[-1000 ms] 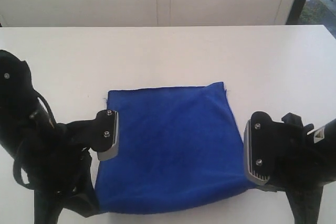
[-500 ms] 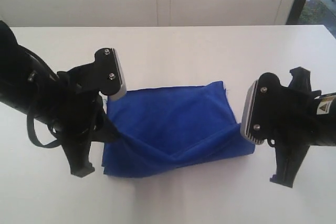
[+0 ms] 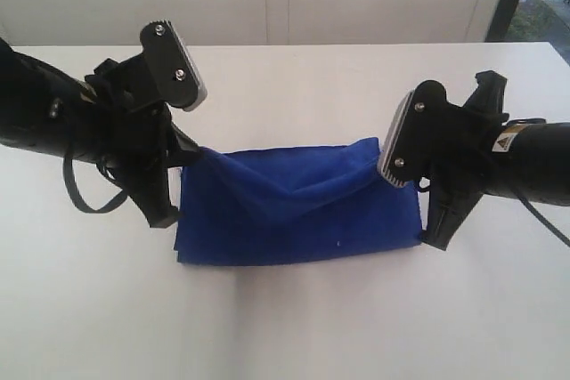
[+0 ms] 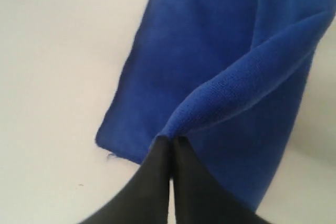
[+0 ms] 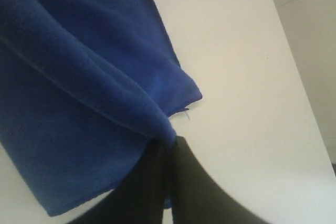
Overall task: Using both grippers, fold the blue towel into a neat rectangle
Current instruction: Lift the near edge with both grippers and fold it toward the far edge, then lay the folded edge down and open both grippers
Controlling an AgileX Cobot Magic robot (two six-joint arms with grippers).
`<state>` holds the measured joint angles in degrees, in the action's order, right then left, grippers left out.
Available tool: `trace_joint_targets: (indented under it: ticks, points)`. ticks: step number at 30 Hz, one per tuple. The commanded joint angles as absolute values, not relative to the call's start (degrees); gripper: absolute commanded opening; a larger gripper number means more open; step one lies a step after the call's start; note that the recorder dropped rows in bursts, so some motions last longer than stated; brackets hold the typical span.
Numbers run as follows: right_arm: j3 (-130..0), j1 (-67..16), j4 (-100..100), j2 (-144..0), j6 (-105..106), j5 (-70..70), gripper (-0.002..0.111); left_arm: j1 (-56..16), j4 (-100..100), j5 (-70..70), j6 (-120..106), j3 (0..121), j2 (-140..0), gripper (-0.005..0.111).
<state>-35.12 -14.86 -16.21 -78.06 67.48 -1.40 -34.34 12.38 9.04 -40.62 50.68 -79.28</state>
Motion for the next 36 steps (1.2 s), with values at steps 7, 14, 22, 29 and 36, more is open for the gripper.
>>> trace_joint_targets:
  ticks: [7, 14, 22, 29, 36]
  points:
    - [-39.4, -14.8, -16.1, -88.7, 67.1, 8.4, 0.0, -29.6, 12.5, 2.9, -39.3, 50.8, -84.3, 0.0]
    - [-41.3, -14.8, -16.1, -93.1, 67.1, 15.4, 0.0, -29.6, 12.5, -3.9, -39.3, 50.8, -89.0, 0.0]
    - [-45.1, -14.8, -18.1, -97.3, 67.1, 18.3, 0.0, -29.1, 12.5, -7.8, -39.3, 50.8, -89.9, 0.0]
    - [-48.3, -14.7, -18.4, -101.8, 67.1, 19.4, 0.0, -28.7, 12.5, -10.9, -39.9, 50.8, -92.5, 0.0]
    - [-49.5, -14.7, -18.4, -104.4, 67.1, 21.9, 0.0, -28.7, 12.5, -12.4, -40.5, 50.8, -94.1, 0.0]
